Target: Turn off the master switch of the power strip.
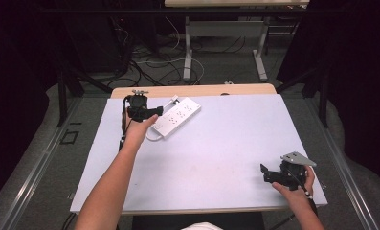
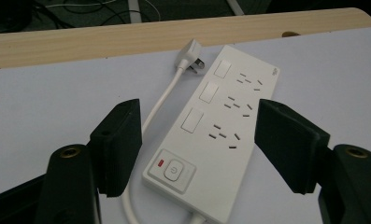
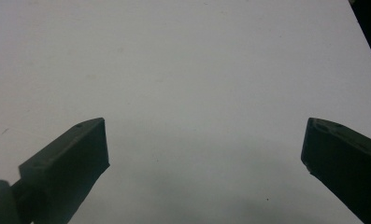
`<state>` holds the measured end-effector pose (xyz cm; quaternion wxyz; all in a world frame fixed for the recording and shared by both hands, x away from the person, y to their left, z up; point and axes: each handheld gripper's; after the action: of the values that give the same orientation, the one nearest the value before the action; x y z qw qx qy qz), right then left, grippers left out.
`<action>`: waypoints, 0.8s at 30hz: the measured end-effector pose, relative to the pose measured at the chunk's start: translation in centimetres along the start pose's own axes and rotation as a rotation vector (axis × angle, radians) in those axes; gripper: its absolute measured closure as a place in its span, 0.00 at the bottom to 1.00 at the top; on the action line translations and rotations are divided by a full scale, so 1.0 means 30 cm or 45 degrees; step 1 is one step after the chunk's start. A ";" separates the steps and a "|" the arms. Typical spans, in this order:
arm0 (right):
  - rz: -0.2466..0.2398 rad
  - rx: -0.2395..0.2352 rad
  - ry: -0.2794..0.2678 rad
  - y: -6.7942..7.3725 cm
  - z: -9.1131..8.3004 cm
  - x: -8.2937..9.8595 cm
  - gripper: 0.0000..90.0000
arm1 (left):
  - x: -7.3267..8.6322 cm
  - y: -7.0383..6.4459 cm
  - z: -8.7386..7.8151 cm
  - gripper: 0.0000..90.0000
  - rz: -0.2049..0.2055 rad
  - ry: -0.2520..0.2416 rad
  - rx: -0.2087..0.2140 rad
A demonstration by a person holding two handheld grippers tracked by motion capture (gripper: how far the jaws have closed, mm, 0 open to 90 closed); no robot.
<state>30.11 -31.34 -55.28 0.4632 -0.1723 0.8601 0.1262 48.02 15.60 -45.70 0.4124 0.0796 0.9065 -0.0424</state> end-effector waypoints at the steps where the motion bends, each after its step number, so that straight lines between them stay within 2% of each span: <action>1: -0.001 -0.002 -0.002 0.001 0.002 0.001 0.00 | 0.000 0.001 0.005 0.37 -0.001 0.001 0.002; 8: 0.013 -0.001 0.003 0.000 0.001 0.000 0.00 | 0.000 0.011 0.036 0.45 -0.015 0.029 0.009; 12: 0.008 -0.006 -0.001 -0.002 0.004 -0.001 0.00 | 0.007 0.013 0.055 0.50 -0.012 0.053 -0.015; 14: 0.008 -0.008 -0.002 -0.001 0.006 -0.002 0.00 | 0.007 0.016 0.057 0.55 -0.008 0.081 -0.016; 15: 0.012 -0.005 -0.007 0.001 0.009 -0.003 0.00 | 0.008 0.017 0.060 0.60 -0.010 0.077 -0.011; 17: 0.003 -0.014 0.000 -0.001 0.009 -0.004 0.00 | 0.010 0.017 0.064 0.62 -0.007 0.075 -0.007; 20: 0.001 -0.016 0.005 0.002 0.013 -0.003 0.00 | 0.011 0.016 0.065 0.72 -0.001 0.098 0.004; 24: -0.004 -0.012 0.007 0.000 0.012 -0.003 0.00 | 0.014 0.011 0.070 0.78 0.007 0.099 0.001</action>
<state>30.43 -31.19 -55.39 0.4601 -0.1760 0.8606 0.1290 49.36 15.66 -47.38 0.3770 0.0837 0.9216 -0.0384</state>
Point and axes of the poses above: each handheld gripper's, and its own axes: z roughly forward along the jaws, x roughly out of its underside, y roughly to its left, and after that the axes turned 10 degrees about -x, right-handed
